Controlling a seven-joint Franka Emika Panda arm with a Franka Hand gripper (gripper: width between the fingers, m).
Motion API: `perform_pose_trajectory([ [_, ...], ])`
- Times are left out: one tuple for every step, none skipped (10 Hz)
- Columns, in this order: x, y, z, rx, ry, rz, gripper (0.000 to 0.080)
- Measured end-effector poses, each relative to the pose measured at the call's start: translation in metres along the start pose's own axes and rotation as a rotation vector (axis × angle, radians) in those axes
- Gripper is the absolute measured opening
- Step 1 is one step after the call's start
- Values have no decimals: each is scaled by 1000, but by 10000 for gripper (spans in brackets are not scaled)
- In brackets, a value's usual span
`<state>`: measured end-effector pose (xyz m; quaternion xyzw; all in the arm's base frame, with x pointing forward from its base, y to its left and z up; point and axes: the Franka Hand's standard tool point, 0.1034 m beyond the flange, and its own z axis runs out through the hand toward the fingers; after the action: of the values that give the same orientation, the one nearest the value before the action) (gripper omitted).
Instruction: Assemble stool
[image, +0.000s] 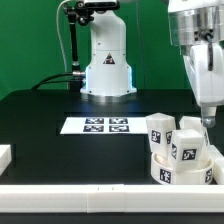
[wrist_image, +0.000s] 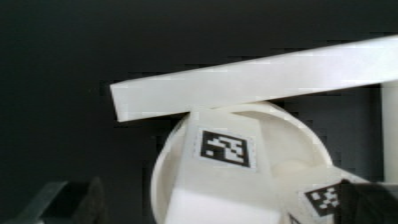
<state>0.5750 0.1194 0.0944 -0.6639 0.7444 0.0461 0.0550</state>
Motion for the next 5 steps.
perform_pose_trajectory([
  [0, 0, 0, -1, 0, -90, 648],
  [0, 1, 0, -5, 4, -177, 648],
  [-4, 1, 0, -16, 12, -296, 648],
  [-5, 2, -1, -52, 27, -445, 648],
  [-6, -1, -4, -72, 43, -581, 648],
])
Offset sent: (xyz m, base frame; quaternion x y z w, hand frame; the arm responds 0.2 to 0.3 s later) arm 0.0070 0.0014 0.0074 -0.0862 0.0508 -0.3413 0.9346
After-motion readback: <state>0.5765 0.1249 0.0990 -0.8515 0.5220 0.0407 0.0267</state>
